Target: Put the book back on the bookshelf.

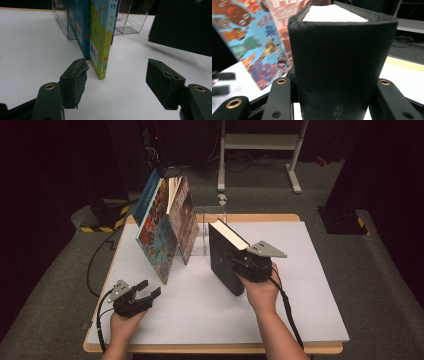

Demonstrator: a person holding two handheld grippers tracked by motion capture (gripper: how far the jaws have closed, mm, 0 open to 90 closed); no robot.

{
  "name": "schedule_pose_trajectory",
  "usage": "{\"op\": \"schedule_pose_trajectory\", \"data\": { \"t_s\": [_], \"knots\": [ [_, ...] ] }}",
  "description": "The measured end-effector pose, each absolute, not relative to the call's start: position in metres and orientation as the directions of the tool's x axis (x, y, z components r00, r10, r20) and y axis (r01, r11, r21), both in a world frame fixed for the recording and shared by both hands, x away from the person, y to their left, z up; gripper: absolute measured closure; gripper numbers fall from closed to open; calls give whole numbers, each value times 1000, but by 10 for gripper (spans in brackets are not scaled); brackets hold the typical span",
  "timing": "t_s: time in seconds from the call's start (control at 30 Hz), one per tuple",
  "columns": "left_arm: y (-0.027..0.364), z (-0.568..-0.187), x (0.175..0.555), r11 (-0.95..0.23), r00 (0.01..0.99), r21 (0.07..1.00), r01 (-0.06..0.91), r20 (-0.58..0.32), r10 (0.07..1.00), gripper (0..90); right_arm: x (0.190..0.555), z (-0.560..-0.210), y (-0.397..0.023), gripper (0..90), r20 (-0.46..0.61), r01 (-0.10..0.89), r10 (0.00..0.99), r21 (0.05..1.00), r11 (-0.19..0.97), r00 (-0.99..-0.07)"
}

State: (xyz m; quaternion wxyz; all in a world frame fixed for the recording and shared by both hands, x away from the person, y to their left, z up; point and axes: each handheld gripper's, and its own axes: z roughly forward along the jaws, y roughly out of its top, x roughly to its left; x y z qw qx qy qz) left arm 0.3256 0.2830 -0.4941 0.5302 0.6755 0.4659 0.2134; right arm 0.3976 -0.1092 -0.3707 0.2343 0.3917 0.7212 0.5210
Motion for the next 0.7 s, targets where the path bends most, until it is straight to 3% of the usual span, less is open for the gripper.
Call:
{"op": "schedule_pose_trajectory", "data": {
  "t_s": [0.7],
  "knots": [
    [280, -493, 325, 29, 510, 916, 400, -249, 823, 333, 488, -370, -57, 538, 21, 300, 888, 945, 133, -459]
  ]
}}
